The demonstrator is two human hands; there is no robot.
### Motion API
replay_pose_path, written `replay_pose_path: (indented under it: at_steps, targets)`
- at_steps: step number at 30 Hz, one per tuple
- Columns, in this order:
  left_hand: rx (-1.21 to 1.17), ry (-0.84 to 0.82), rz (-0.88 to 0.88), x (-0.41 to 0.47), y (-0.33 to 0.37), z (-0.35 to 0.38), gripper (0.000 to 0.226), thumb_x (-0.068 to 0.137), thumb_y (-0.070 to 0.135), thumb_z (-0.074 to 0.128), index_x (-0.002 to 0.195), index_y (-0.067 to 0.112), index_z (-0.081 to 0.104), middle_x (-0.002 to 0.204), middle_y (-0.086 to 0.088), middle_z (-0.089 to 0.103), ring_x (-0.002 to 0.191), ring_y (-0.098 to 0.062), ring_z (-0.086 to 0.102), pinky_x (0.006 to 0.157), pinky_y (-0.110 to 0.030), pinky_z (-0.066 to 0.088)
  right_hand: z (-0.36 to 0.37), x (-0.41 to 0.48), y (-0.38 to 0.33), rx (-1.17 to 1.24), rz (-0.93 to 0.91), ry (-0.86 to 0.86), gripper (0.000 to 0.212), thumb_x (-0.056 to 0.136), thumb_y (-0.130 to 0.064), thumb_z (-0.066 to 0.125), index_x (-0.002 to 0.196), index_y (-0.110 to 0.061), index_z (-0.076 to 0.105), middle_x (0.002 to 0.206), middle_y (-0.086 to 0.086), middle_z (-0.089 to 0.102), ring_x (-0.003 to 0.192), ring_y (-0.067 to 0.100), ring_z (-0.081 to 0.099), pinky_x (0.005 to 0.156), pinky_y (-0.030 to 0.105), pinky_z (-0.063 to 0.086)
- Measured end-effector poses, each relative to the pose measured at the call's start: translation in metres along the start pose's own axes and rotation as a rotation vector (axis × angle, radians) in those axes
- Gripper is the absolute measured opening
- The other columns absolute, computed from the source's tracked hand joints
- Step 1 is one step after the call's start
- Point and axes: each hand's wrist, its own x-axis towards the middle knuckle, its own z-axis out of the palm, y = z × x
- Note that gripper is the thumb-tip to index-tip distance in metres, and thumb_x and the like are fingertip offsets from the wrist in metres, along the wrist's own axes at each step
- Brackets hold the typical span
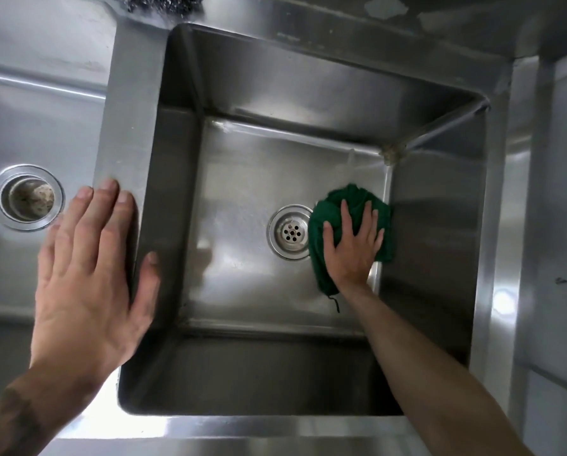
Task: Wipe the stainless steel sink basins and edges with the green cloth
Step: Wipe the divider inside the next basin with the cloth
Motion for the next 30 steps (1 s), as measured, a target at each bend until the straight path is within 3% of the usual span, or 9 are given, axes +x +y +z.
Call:
replay_pose_path:
  at_steps: [3,9,14,19,23,26,28,30]
  targets:
    - [-0.016,0.013,0.011,0.001,0.0,0.0,0.068,0.099,0.032,0.045,0.158,-0.002,0.037,0.17,-0.02,0.032,0.158,-0.04,0.026,0.125,-0.066,0.026,0.001,-0.003,0.003,-0.008,0.006,-0.014,0.06,0.106,-0.057,0.038,0.16,-0.033,0.036,0.171,0.016,0.02,0.16,0.034,0.012,0.129,0.059,0.007]
    - [-0.018,0.027,0.019,0.002,-0.002,0.003,0.068,0.099,0.031,0.046,0.158,-0.002,0.038,0.169,-0.02,0.033,0.159,-0.039,0.026,0.125,-0.065,0.026,-0.009,0.093,-0.022,0.044,0.056,-0.007,0.062,0.107,-0.059,0.034,0.163,-0.034,0.029,0.174,0.013,0.012,0.161,0.032,0.007,0.13,0.055,0.002]
    - [-0.014,0.033,0.025,0.001,-0.002,0.003,0.068,0.099,0.032,0.044,0.158,-0.002,0.038,0.169,-0.02,0.033,0.158,-0.04,0.026,0.123,-0.066,0.029,-0.001,0.081,-0.028,0.095,0.083,0.065,0.067,0.105,-0.061,0.035,0.164,-0.033,0.023,0.173,0.013,0.014,0.161,0.031,0.01,0.129,0.055,0.006]
    - [0.014,0.051,0.03,0.001,-0.003,0.006,0.068,0.101,0.034,0.043,0.159,-0.001,0.037,0.169,-0.019,0.033,0.159,-0.037,0.026,0.125,-0.061,0.028,0.001,0.1,-0.076,0.14,0.263,0.093,0.063,0.106,-0.057,0.033,0.164,-0.034,0.026,0.174,0.014,0.012,0.161,0.033,0.009,0.127,0.06,0.007]
    - [0.013,0.052,0.046,0.001,-0.005,0.006,0.068,0.101,0.032,0.044,0.158,-0.003,0.038,0.169,-0.02,0.034,0.158,-0.039,0.027,0.124,-0.062,0.03,0.017,0.084,-0.122,0.139,0.023,0.094,0.055,0.109,-0.051,0.034,0.161,-0.033,0.034,0.17,0.016,0.023,0.159,0.034,0.017,0.127,0.054,0.004]
    - [0.017,0.055,0.05,0.001,-0.004,0.005,0.067,0.101,0.031,0.044,0.157,-0.004,0.039,0.168,-0.021,0.034,0.158,-0.039,0.027,0.123,-0.063,0.03,0.015,0.088,-0.102,0.135,-0.149,0.068,0.05,0.11,-0.046,0.035,0.158,-0.032,0.042,0.168,0.014,0.029,0.158,0.032,0.02,0.129,0.052,0.009]
    - [0.011,0.054,0.047,0.002,-0.003,0.006,0.067,0.101,0.031,0.044,0.158,-0.004,0.039,0.168,-0.02,0.034,0.158,-0.039,0.028,0.123,-0.063,0.03,0.011,0.099,-0.072,0.128,-0.127,0.094,0.049,0.11,-0.043,0.036,0.155,-0.028,0.047,0.167,0.016,0.031,0.157,0.034,0.023,0.129,0.054,0.012]
    - [0.001,0.049,0.037,0.001,-0.004,0.008,0.066,0.102,0.032,0.044,0.158,-0.002,0.038,0.169,-0.019,0.034,0.159,-0.039,0.028,0.123,-0.064,0.03,0.011,0.105,-0.049,0.153,0.012,0.173,0.048,0.109,-0.041,0.04,0.152,-0.023,0.051,0.165,0.02,0.034,0.155,0.037,0.027,0.126,0.06,0.02]
